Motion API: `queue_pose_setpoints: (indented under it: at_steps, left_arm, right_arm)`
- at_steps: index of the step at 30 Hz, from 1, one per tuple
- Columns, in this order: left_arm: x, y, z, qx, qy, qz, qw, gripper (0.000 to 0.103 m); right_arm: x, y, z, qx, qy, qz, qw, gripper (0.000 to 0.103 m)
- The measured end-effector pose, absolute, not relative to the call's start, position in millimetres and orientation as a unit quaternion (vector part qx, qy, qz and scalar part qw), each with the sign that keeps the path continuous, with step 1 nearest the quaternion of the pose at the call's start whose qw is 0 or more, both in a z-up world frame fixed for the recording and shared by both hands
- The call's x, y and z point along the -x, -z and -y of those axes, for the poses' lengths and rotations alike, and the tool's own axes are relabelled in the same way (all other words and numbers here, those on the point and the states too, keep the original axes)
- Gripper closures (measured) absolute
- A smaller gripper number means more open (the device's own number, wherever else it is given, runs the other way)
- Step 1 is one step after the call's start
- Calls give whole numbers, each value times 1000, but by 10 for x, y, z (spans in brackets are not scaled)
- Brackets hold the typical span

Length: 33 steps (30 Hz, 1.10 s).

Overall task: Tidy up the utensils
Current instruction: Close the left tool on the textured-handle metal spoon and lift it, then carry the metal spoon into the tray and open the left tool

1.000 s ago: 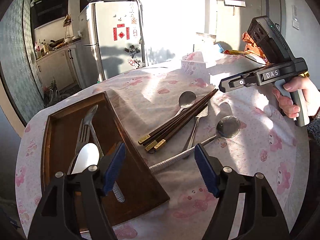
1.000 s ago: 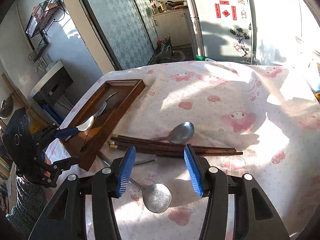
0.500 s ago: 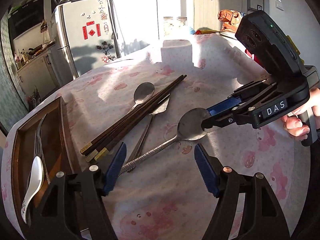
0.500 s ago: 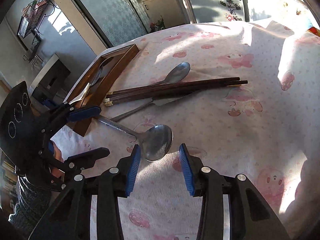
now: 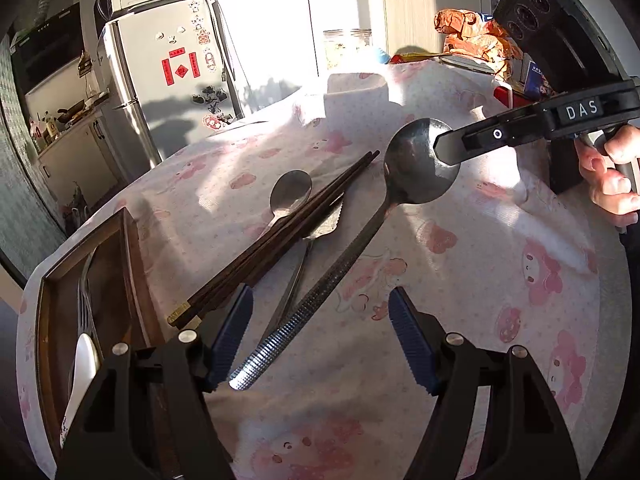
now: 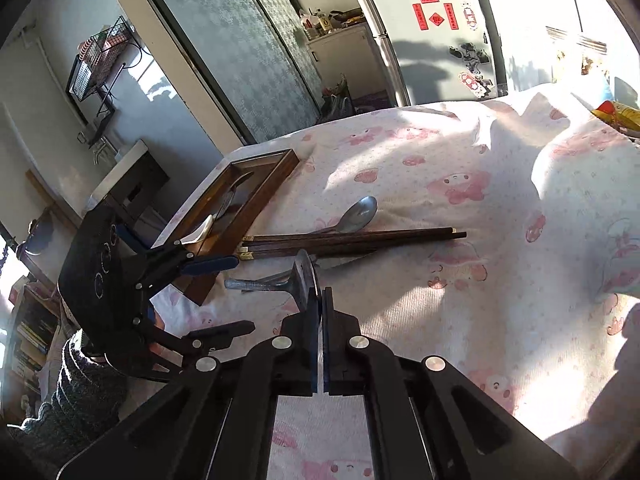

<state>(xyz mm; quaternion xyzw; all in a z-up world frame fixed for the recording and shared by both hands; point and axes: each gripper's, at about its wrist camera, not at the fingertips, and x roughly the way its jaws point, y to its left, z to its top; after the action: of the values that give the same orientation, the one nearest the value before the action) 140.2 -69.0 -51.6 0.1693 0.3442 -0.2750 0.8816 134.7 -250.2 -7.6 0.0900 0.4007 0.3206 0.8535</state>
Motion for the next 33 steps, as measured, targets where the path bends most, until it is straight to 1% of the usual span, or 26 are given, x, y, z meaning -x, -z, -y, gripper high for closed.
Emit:
queue_pose_setpoints:
  at_steps: [2, 4, 5, 6, 13, 19, 27, 33]
  left_arm:
    - [-1431, 521, 752, -175, 274, -345, 880, 33]
    - [-1464, 532, 816, -183, 269, -345, 881, 48]
    - [-1477, 537, 834, -182, 268, -346, 881, 67]
    - [-1486, 538, 850, -177, 269, -349, 880, 80]
    - [-1409, 489, 883, -173, 269, -338, 885, 83]
    - [-1385, 349, 681, -161, 248, -331, 896, 83]
    - [-1345, 169, -24, -128, 203, -319, 917, 87]
    - [-1416, 203, -728, -98, 148, -324, 929, 86]
  right_arm:
    - [-1342, 14, 2550, -95, -327, -391, 855, 102]
    - [-1334, -20, 2581, -97, -326, -386, 857, 102]
    - [-1329, -32, 2588, -96, -321, -384, 860, 102]
    - [-1323, -31, 2595, -94, -318, -383, 862, 102]
    - [-1346, -96, 2610, -98, -317, -366, 869, 102]
    - [-1483, -231, 2336, -79, -327, -365, 868, 101]
    - [-1770, -538, 1418, -33, -368, -359, 857, 101]
    - [-2031, -471, 628, -3, -397, -375, 838, 101]
